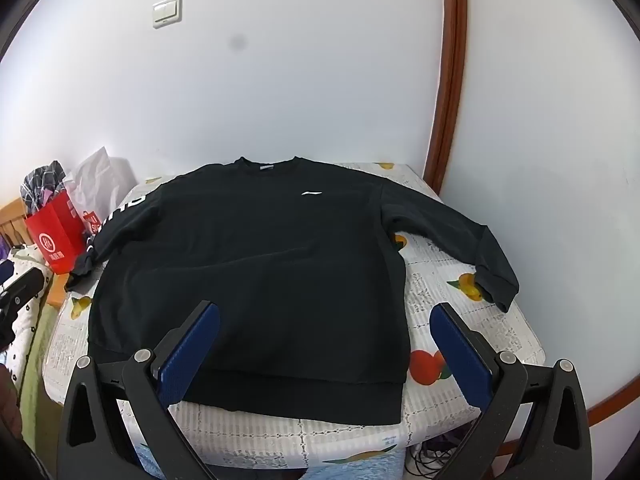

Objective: Fold small clothes

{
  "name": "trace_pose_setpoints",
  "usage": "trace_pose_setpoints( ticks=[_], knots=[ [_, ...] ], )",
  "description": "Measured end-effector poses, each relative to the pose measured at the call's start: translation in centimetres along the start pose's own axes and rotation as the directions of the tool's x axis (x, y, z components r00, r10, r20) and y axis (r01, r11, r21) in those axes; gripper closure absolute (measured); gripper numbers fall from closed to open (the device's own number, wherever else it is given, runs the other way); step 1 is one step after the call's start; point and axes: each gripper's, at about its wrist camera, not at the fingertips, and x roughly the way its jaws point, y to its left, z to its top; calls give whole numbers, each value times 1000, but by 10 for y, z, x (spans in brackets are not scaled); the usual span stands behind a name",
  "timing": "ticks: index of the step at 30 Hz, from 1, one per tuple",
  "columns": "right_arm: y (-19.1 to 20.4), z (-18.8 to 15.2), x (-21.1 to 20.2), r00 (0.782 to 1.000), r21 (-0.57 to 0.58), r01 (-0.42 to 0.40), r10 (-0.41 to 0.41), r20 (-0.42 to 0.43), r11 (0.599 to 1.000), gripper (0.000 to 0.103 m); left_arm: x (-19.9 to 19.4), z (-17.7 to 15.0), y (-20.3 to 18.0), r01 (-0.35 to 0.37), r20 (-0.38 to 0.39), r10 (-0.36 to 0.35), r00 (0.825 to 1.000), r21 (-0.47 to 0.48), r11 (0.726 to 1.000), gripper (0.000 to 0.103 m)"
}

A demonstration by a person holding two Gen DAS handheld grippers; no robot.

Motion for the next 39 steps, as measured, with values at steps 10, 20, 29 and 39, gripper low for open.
trace_pose_setpoints(
  ticks=[10, 20, 29, 39],
  knots=[
    [1, -9, -4, 1000, 30, -18, 17, 3, 999, 0, -1, 1, -2, -5, 27, 5, 1000, -6, 1000, 0],
    [3, -4, -15, 1000, 27, -10, 9, 17, 1000, 0, -4, -3, -9, -4, 35, 4, 999, 7, 1000, 0],
    [3, -4, -20, 999, 29, -2, 1, 35, 1000, 0, -5, 2, -10, 7, 36, -7, 999, 8, 1000, 0],
    [1, -6, -25, 999, 37, -5, 3, 48, 999, 0, -8, -1, -7, 15, 36, -15, 999, 10, 1000, 0]
  ],
)
